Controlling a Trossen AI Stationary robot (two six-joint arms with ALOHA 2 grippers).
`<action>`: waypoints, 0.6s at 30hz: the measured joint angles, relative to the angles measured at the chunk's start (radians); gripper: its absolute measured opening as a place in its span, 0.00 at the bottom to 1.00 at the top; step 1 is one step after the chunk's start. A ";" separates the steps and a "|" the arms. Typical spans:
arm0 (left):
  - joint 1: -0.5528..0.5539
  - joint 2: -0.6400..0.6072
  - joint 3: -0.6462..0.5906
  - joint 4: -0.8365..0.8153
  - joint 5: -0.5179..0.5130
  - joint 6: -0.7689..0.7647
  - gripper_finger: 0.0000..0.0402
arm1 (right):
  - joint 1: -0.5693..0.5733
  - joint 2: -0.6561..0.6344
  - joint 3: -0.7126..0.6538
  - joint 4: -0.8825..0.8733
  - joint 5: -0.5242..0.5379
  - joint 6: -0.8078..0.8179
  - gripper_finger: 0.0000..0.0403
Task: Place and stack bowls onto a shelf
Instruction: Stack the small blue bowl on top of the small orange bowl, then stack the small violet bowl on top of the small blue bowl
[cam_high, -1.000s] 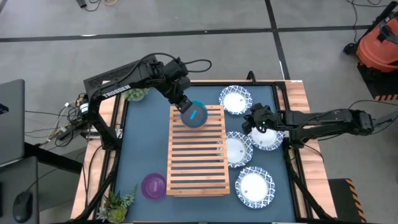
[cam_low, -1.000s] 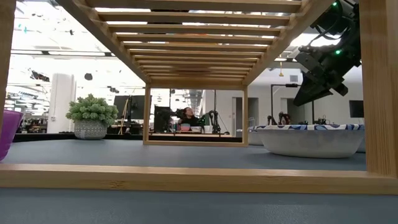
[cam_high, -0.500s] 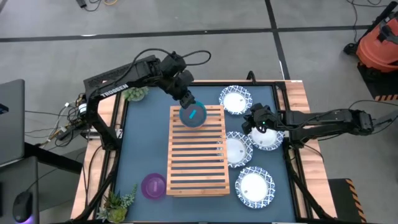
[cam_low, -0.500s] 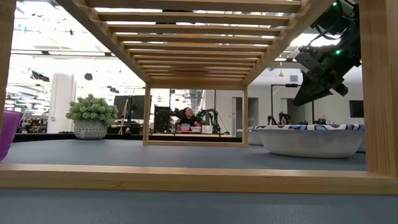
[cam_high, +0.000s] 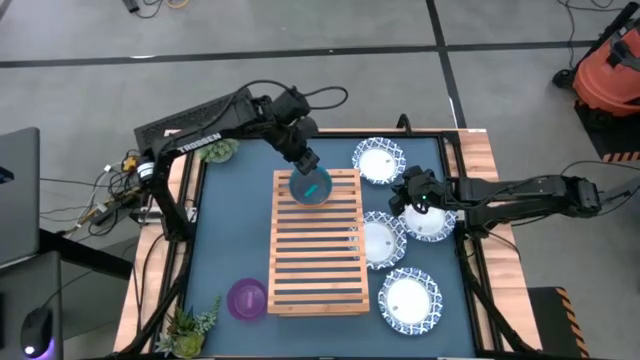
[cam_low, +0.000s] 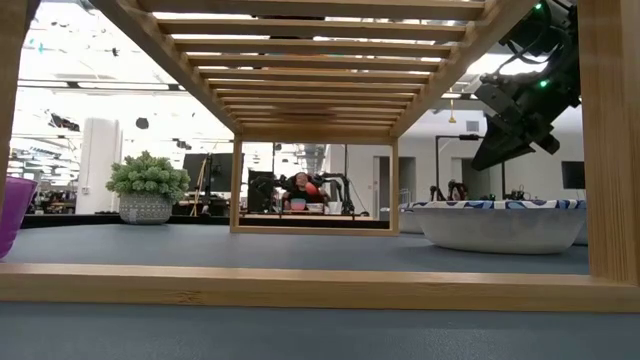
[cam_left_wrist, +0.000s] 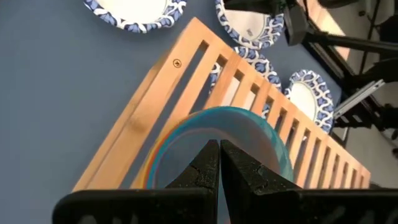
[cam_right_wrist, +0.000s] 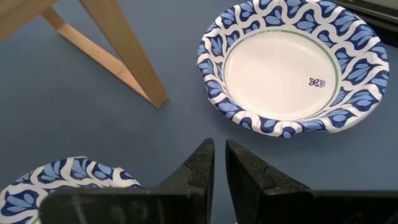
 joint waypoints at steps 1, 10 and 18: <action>0.001 -0.008 0.000 -0.002 0.001 -0.008 0.00 | 0.000 0.000 0.000 0.000 0.000 0.000 0.17; -0.044 -0.176 0.000 -0.330 0.016 -0.001 0.00 | 0.000 0.000 0.000 0.000 0.000 0.000 0.17; -0.303 -0.296 -0.057 -0.523 -0.220 -0.005 0.08 | 0.000 0.000 0.000 0.000 0.000 0.000 0.17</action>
